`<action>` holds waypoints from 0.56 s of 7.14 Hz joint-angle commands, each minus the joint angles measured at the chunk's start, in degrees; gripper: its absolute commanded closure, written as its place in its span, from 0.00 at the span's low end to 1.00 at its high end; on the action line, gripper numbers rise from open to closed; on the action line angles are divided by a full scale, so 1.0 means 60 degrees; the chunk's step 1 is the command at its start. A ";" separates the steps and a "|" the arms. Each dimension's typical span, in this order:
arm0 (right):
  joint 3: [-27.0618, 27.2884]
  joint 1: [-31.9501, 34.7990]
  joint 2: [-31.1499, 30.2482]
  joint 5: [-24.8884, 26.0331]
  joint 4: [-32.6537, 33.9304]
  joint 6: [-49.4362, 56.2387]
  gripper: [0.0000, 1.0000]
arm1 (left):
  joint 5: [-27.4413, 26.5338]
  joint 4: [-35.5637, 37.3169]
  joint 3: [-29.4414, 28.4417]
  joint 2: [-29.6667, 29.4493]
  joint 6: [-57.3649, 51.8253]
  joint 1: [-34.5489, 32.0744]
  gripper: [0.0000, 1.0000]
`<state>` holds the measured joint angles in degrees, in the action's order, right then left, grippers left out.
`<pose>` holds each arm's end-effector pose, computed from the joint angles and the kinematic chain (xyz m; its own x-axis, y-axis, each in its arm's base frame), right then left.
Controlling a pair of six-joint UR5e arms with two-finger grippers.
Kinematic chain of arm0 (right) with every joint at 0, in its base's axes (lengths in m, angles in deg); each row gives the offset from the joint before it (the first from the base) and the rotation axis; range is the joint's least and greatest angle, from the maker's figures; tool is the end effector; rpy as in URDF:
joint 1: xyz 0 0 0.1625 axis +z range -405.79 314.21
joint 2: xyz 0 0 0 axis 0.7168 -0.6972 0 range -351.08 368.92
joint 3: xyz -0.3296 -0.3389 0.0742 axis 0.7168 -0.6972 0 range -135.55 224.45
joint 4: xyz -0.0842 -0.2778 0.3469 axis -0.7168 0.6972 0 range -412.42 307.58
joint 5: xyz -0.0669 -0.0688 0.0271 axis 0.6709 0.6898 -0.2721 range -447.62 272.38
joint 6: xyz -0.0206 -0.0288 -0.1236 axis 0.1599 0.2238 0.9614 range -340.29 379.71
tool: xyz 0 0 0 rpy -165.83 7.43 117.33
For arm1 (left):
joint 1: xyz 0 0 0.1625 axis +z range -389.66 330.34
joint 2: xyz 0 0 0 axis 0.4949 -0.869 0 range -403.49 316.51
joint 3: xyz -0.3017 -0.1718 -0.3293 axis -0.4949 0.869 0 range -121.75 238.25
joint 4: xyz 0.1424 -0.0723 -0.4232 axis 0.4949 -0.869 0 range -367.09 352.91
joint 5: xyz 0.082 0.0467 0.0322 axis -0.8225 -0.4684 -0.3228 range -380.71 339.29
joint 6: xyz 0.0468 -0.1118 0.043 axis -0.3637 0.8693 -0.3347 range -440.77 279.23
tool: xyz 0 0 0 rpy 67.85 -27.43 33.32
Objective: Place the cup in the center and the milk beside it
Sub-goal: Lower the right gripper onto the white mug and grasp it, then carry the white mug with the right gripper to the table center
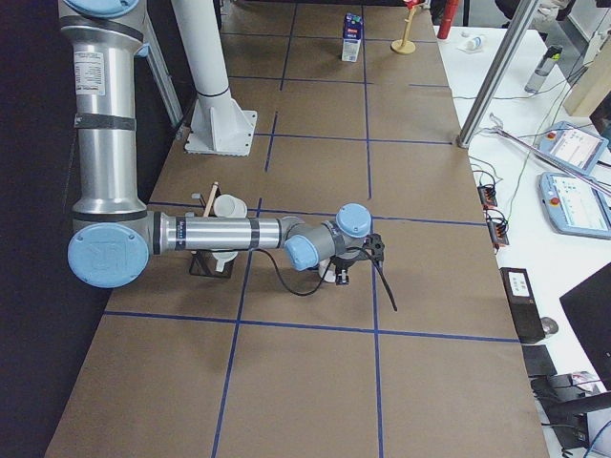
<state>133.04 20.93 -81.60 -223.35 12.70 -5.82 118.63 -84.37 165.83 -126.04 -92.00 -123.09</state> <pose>-0.1812 -0.5257 0.6993 0.6360 -0.1156 0.7630 0.0993 0.9928 0.0676 -0.0632 -0.4564 0.6492 0.6476 0.1224 -0.7520 -0.0677 0.9923 0.1033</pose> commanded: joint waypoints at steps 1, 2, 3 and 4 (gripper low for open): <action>0.0989 -0.0555 0.0363 -0.0054 0.0059 -0.0529 1.00 | 0.0200 0.0033 0.0029 0.0019 0.0011 0.0000 0.00; 0.1780 -0.1197 0.0743 -0.0040 0.0133 -0.1535 1.00 | 0.0215 0.0033 0.0015 0.0019 -0.0003 0.0000 0.00; 0.1976 -0.2088 0.1936 0.0062 0.0162 -0.3575 1.00 | 0.0215 0.0019 0.0015 0.0019 -0.0003 0.0000 0.00; 0.1891 -0.3112 0.3108 0.0599 0.0337 -0.5220 1.00 | 0.0215 0.0004 0.0029 0.0019 -0.0003 0.0000 0.00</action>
<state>143.66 9.14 -70.88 -222.38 13.81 -24.98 119.88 -84.25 165.95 -125.94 -92.01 -123.09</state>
